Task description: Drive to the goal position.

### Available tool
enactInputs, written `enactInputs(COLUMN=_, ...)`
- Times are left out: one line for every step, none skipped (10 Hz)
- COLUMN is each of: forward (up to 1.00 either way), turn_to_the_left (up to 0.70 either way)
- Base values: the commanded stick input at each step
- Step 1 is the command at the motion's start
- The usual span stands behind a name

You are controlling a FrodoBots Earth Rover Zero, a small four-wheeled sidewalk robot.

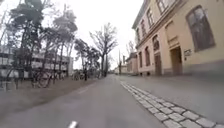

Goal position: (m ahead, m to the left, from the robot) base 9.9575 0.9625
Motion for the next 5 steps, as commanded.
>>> enactInputs(forward=1.0, turn_to_the_left=0.01)
enactInputs(forward=1.0, turn_to_the_left=0.01)
enactInputs(forward=1.0, turn_to_the_left=0.01)
enactInputs(forward=1.0, turn_to_the_left=0.01)
enactInputs(forward=1.0, turn_to_the_left=0.01)
